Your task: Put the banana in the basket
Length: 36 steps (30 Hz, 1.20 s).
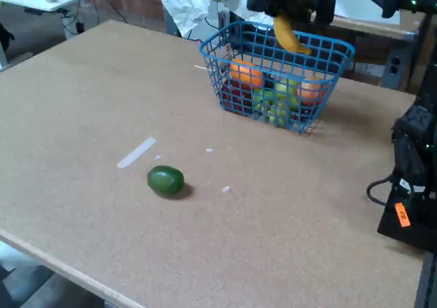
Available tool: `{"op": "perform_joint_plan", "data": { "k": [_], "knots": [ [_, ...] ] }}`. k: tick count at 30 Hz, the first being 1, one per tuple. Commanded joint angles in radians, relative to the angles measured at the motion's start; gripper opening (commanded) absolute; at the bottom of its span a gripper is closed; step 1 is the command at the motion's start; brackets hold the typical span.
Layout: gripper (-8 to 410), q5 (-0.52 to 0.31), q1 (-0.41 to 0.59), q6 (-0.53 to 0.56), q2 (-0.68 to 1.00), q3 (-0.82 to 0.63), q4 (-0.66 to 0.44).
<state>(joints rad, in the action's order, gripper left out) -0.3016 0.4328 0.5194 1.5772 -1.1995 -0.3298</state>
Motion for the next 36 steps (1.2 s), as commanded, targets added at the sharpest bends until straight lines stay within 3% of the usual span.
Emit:
{"op": "perform_joint_plan", "data": {
  "k": [1, 7, 12, 15, 23, 27, 31, 36],
  "knots": [
    [5, 0.028, 0.008, 0.009, 0.176, -0.175, -0.162],
    [5, 0.159, 0.039, 0.009, 0.298, -0.257, -0.224],
    [13, 0.173, 0.053, 0.010, 0.341, -0.293, -0.263],
    [48, 0.173, 0.064, 0.010, 0.341, -0.293, -0.268],
    [213, 0.172, 0.099, -0.039, 0.341, -0.293, -0.262],
    [275, 0.173, 0.109, -0.053, 0.341, -0.293, -0.251],
    [309, 0.174, 0.109, -0.055, 0.341, -0.293, -0.241],
    [317, 0.173, 0.109, -0.063, 0.341, -0.293, -0.235]
  ]
}}
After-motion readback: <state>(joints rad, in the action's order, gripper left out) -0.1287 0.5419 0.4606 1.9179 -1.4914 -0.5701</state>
